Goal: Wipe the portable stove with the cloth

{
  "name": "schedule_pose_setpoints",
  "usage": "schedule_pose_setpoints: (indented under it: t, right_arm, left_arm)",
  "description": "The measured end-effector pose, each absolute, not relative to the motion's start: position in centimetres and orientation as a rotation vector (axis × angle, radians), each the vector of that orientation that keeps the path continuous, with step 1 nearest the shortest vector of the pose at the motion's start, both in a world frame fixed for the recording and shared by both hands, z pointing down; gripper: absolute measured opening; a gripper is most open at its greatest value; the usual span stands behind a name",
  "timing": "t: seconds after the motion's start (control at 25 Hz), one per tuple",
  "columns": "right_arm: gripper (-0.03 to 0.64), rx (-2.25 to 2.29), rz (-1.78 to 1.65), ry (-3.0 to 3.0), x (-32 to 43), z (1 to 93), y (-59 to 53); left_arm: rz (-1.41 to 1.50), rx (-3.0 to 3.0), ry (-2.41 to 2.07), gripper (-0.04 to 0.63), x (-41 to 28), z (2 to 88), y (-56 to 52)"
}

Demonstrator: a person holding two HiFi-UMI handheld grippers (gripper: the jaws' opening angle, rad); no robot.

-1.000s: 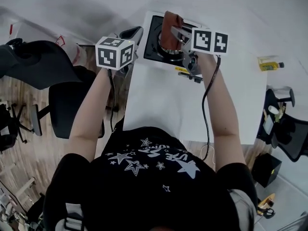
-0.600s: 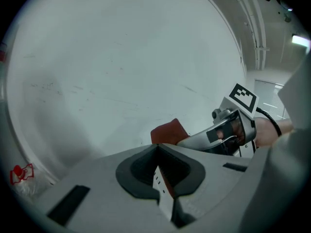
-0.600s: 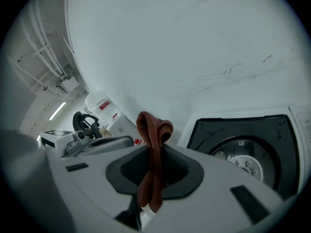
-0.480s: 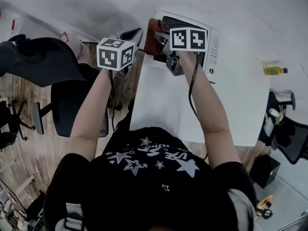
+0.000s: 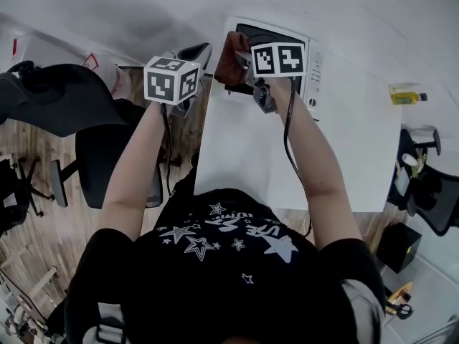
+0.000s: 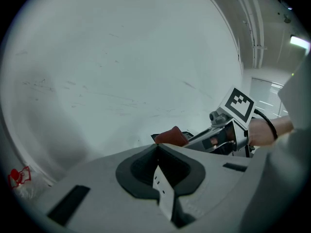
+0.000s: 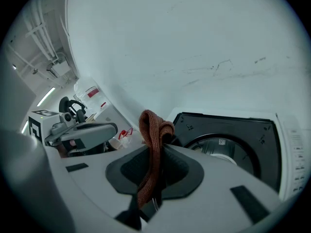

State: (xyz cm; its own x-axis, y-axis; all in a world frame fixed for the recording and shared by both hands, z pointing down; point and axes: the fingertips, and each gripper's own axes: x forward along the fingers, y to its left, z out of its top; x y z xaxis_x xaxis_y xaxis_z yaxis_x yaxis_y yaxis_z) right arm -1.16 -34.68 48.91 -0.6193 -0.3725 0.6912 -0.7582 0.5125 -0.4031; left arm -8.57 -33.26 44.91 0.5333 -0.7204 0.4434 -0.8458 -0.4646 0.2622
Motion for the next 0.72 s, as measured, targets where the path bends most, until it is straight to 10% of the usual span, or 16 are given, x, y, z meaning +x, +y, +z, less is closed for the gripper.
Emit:
schedule_pose_setpoints:
  t: [0.72]
  right_arm:
    - [0.063, 0.953, 1.019, -2.212, 6.6, 49.7, -34.5]
  left_arm:
    - [0.402, 2.344, -1.221, 0.008, -2.1, 45.3, -33.3]
